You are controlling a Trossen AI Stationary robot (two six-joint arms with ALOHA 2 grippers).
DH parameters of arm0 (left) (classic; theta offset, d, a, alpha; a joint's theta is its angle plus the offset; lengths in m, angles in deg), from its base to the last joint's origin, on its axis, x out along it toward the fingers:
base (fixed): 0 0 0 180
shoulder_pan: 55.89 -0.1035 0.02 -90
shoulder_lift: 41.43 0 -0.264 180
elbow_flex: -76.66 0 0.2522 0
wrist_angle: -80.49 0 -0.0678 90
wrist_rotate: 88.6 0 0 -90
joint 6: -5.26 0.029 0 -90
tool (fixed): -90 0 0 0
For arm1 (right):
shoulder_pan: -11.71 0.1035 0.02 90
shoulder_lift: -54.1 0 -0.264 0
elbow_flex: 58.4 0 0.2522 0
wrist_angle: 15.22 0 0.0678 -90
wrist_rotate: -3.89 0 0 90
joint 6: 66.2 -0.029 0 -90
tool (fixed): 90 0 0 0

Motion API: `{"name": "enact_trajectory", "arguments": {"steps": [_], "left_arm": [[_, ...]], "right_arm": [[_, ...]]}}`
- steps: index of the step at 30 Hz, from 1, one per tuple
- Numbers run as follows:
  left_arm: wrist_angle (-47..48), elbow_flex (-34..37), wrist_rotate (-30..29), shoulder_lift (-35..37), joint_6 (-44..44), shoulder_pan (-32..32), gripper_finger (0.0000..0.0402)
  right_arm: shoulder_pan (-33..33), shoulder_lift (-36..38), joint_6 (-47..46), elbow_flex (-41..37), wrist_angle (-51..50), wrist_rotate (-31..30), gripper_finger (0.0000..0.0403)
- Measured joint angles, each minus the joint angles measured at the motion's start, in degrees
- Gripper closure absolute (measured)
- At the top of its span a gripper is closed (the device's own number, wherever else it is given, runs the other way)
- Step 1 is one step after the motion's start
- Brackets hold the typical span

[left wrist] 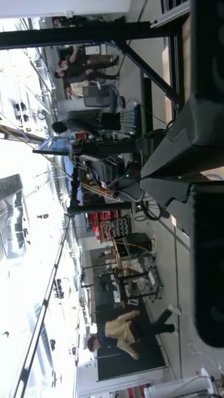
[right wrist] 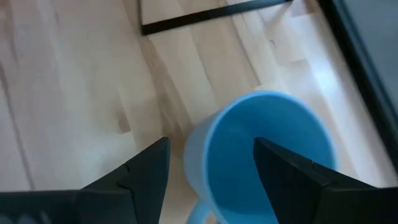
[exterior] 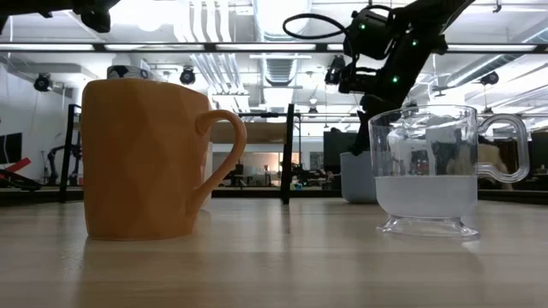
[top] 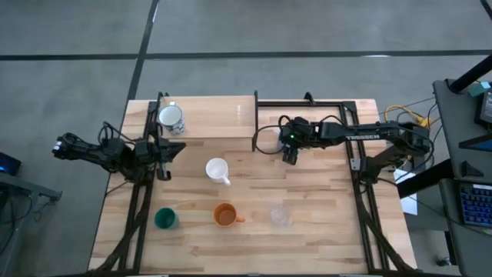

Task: Stack small to large cups/mugs on shelf
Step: Put the blue mug on the shelf

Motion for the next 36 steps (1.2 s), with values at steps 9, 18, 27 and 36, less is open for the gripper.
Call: {"name": "enact_trajectory", "arguments": {"steps": [9, 18, 27, 36], "left_arm": [[0.09, 0.00, 0.47, 0.01, -0.02, 0.00, 0.0402], [0.08, 0.00, 0.72, -0.01, -0.01, 0.02, 0.0402], [0.08, 0.00, 0.74, -0.02, 0.00, 0.01, 0.0402], [0.10, 0.00, 0.76, -0.01, -0.02, 0.01, 0.0402]], "right_arm": [[-0.01, -1.80, -0.13, -0.02, 0.04, 0.22, 0.0183], [-0.19, -1.61, 0.99, -0.02, 0.18, 0.22, 0.0228], [-0.19, -1.51, 1.42, -0.02, 0.11, 0.24, 0.0313], [-0.19, -1.51, 2.18, -0.03, -0.17, 0.25, 0.0388]]}}
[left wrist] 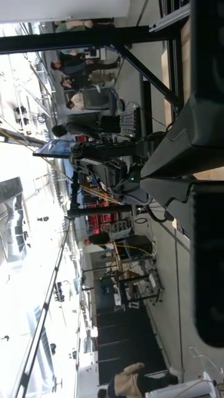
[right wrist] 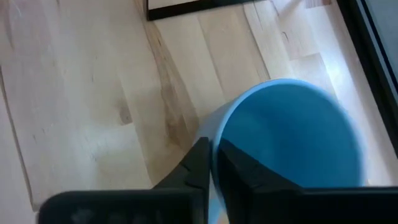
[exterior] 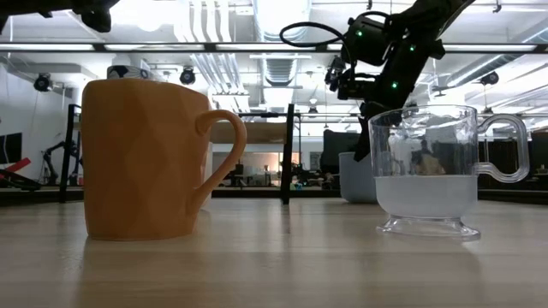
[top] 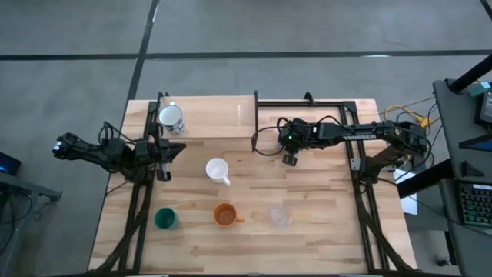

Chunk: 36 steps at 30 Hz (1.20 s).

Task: Stack small to large cups/mugs on shelf
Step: Put the blue mug on the shelf

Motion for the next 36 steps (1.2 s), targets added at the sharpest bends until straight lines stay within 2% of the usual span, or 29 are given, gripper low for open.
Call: {"name": "enact_trajectory", "arguments": {"steps": [8, 24, 36], "left_arm": [[0.02, 0.00, 0.02, -0.02, 0.02, 0.01, 0.0402], [0.55, 0.00, 0.02, -0.02, -0.03, -0.01, 0.0402], [0.55, 0.00, 0.02, 0.00, -0.03, -0.01, 0.0402]], "right_arm": [[0.00, 0.02, -0.01, 2.81, -4.59, 0.00, 0.0393], [2.35, 0.08, -3.14, 28.50, -33.30, -2.13, 0.0394], [6.05, -0.43, -7.33, 43.69, -41.10, -2.05, 0.0394]]}}
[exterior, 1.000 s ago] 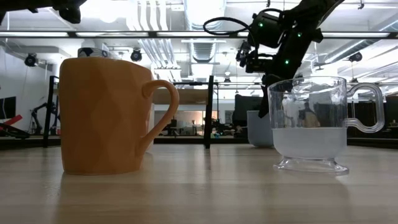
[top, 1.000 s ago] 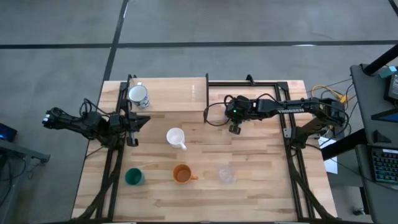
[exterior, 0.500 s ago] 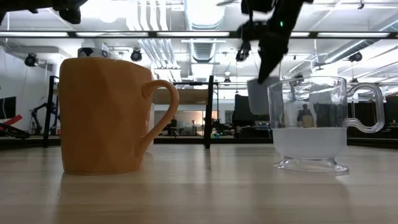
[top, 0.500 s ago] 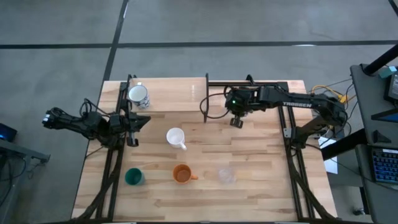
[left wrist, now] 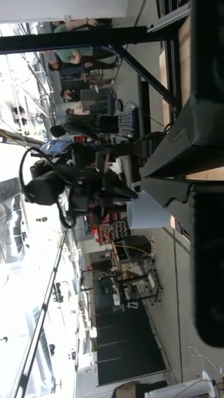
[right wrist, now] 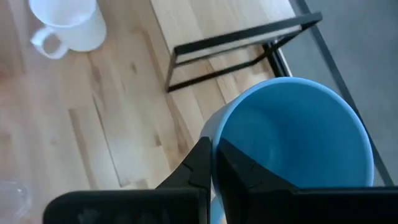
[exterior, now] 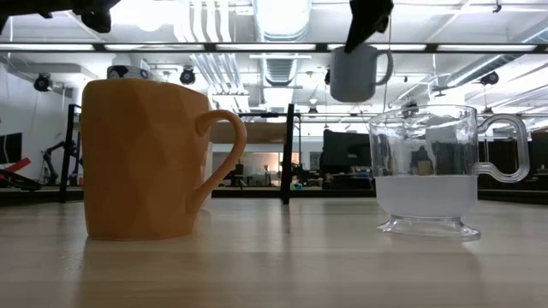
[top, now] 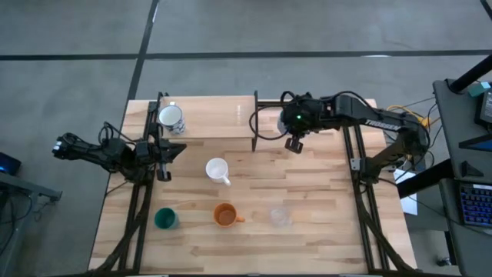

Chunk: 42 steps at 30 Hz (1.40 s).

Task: Stack small to large cups/mugs on shelf
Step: Put the blue mug on the shelf

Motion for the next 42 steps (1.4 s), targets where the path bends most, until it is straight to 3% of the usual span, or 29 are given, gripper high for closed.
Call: {"name": "enact_trajectory", "arguments": {"steps": [18, 24, 33, 42], "left_arm": [[0.03, 0.00, 0.00, -0.06, 0.01, 0.00, 0.0402], [0.03, 0.00, 0.00, -0.05, 0.01, 0.00, 0.0402], [0.65, 0.00, 0.00, 0.02, 0.00, 0.02, 0.0402], [0.79, 0.00, -0.02, 0.02, 0.00, 0.01, 0.0402]], "right_arm": [[1.65, -1.56, -2.13, 6.89, 1.20, 2.47, 0.0394], [1.77, -7.07, -0.73, 12.20, 0.17, 5.03, 0.0394], [1.87, -17.44, 5.65, 27.14, -3.46, 6.19, 0.0394], [1.87, -23.14, 10.34, 34.15, -3.51, 6.82, 0.0394]]}}
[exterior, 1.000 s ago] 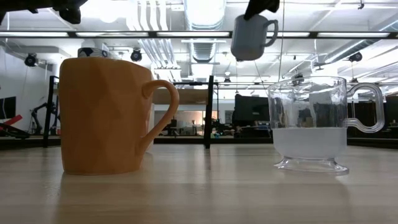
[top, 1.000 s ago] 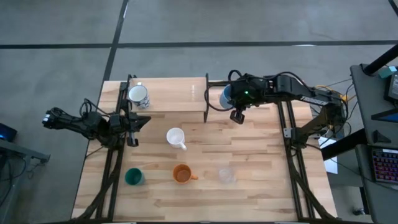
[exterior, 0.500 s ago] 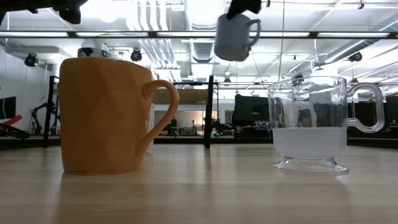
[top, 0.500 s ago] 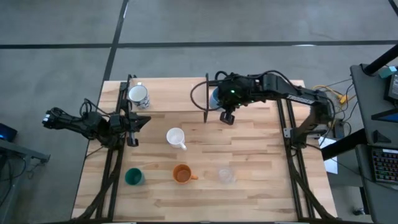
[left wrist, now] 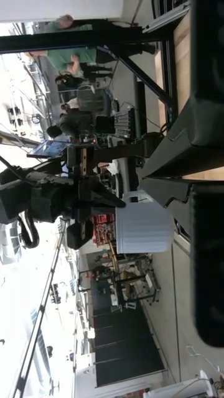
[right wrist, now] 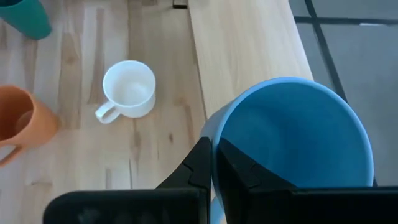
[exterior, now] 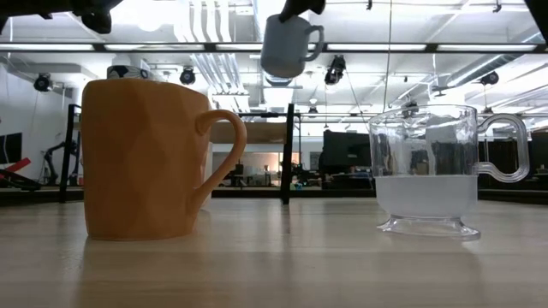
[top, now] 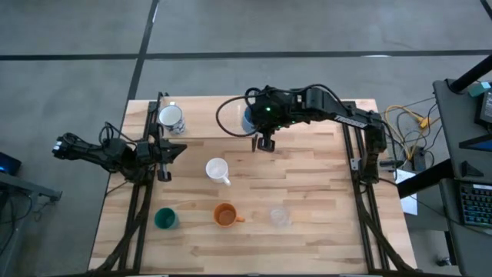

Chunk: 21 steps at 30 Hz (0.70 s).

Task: Stack small to large cups/mugs on shelf
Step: Put the blue mug on the shelf

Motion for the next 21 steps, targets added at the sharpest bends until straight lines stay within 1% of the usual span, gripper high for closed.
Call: {"name": "enact_trajectory", "arguments": {"steps": [3, 7, 11, 21], "left_arm": [[-0.08, 0.00, 0.01, 0.02, 0.00, -0.01, 0.0402], [-0.04, 0.00, 0.02, 0.00, -0.02, 0.01, 0.0402], [0.00, 0.00, 0.01, 0.00, -0.01, 0.00, 0.0402], [0.20, 0.00, 0.00, 0.05, -0.02, -0.01, 0.0402]], "right_arm": [[-0.02, -1.83, 0.67, 2.63, 0.28, 1.35, 0.0394], [-0.01, -4.40, 2.40, 6.02, 0.67, 1.60, 0.0394], [-0.28, -5.29, 3.49, 5.73, 3.08, 3.68, 0.0394], [-1.27, -6.87, 6.65, 5.71, 8.53, 4.33, 0.0394]]}}
